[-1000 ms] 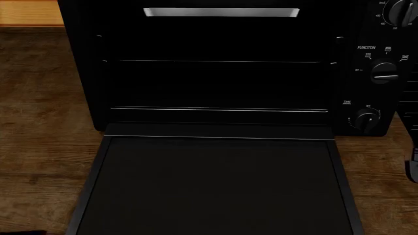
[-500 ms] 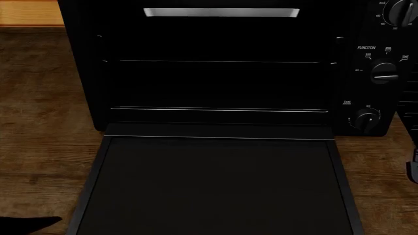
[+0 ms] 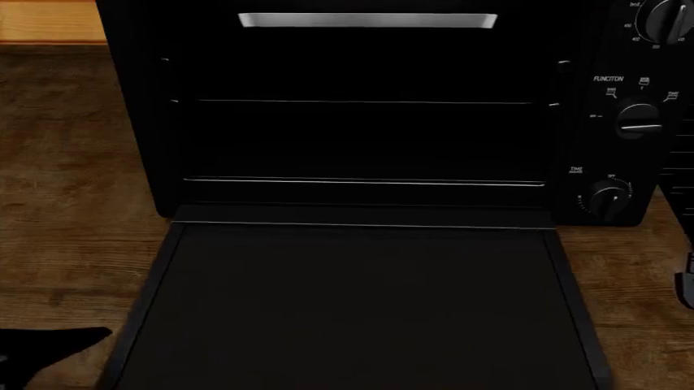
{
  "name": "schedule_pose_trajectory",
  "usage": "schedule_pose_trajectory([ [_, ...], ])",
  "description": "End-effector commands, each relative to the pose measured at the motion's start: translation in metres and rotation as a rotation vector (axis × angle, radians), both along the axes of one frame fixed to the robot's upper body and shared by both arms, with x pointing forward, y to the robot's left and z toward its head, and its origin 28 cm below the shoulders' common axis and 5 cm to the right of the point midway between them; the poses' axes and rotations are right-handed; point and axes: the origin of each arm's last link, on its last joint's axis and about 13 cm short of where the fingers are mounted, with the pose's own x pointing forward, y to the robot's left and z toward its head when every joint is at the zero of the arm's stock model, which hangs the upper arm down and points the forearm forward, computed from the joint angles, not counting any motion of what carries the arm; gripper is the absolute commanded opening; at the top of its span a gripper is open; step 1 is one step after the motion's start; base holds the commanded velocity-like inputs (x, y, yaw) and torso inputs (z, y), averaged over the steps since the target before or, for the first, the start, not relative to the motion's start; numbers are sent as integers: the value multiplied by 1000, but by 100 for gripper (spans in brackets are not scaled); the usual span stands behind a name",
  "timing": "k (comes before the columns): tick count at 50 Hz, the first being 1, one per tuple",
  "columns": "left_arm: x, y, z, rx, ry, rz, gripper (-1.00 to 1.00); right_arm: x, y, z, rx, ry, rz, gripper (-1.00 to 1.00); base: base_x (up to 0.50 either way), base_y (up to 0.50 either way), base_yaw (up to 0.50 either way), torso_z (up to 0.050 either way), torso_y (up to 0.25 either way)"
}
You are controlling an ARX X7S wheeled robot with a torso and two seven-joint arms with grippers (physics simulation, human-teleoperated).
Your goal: Close the toaster oven door.
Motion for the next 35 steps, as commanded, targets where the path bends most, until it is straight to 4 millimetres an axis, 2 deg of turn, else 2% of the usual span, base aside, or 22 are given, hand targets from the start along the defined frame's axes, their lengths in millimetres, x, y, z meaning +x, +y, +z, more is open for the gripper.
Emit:
schedule_pose_trajectory([
  [1,3,-3,20,13,-178,-28,100,-1,0,-2,6,0,-1,100,0,0,-3,0,0],
  [17,-8,-2,37,69,-269,-36,100,-1,0,-3,6,2,1,100,1,0,0,0,0],
  [35,-1,1,58,22,-306,16,100,-1,1,-1,6,-3,1,100,0,0,0,0,1],
])
